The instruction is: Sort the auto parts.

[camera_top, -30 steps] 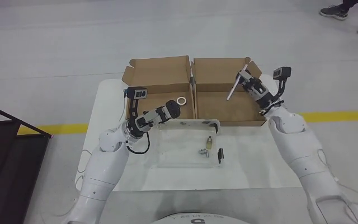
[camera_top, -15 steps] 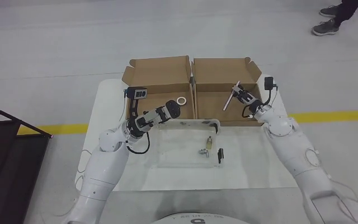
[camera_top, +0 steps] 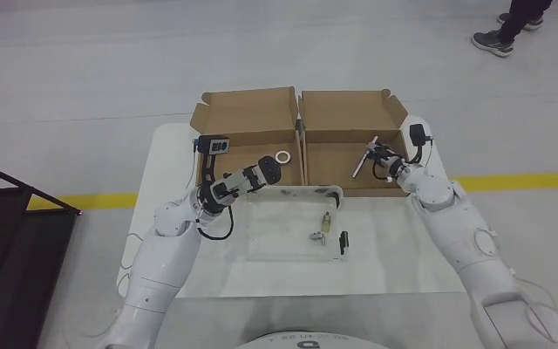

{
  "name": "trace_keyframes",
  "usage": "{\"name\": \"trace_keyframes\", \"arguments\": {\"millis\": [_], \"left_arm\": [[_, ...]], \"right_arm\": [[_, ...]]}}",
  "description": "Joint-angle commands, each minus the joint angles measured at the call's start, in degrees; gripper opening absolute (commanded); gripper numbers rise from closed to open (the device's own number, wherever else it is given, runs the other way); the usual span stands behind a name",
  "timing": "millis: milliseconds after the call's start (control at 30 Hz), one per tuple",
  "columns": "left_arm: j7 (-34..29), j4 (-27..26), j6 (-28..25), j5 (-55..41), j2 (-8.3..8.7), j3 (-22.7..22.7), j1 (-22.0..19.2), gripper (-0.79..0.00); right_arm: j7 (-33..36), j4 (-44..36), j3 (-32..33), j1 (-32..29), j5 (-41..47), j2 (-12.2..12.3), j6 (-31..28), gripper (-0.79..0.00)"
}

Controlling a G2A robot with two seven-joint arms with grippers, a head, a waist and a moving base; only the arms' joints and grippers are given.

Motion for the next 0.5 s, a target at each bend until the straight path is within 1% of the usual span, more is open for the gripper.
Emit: {"name": "trace_keyframes", "arguments": {"millis": [0, 100, 133, 167, 200, 233, 267, 367, 467], "left_arm": [[0.0, 0.0, 0.0, 0.0, 0.0, 0.0, 0.0, 0.0], [0.0, 0.0, 0.0, 0.0, 0.0, 0.0, 0.0, 0.0], [0.0, 0.0, 0.0, 0.0, 0.0, 0.0, 0.0, 0.0], [0.0, 0.0, 0.0, 0.0, 0.0, 0.0, 0.0, 0.0], [0.0, 0.0, 0.0, 0.0, 0.0, 0.0, 0.0, 0.0], [0.0, 0.0, 0.0, 0.0, 0.0, 0.0, 0.0, 0.0], [0.0, 0.0, 0.0, 0.0, 0.0, 0.0, 0.0, 0.0], [0.0, 0.0, 0.0, 0.0, 0.0, 0.0, 0.0, 0.0], [0.0, 0.0, 0.0, 0.0, 0.0, 0.0, 0.0, 0.0]], "right_arm": [[0.3, -0.8, 0.1, -0.3, -0.2, 0.0, 1.3, -0.493], [0.6, -1.4, 0.4, -0.6, -0.6, 0.0, 3.2, -0.443], [0.6, -1.6, 0.5, -0.6, -0.7, 0.0, 3.7, -0.403], [0.6, -1.8, 0.7, -0.7, -0.7, 0.0, 4.0, -0.326], [0.2, -2.2, 0.9, -0.8, -1.0, 0.0, 4.1, -0.154], [-0.5, -3.1, 1.3, -1.0, -1.3, 0.1, 3.4, -0.012], [-1.5, -4.0, 1.9, -1.5, -1.4, 0.2, 2.2, 0.0], [-4.6, -8.8, 4.1, -4.0, -0.2, 0.4, -2.8, 0.0], [-7.9, -15.0, 6.4, -7.4, 1.5, 0.6, -10.0, 0.0]]}}
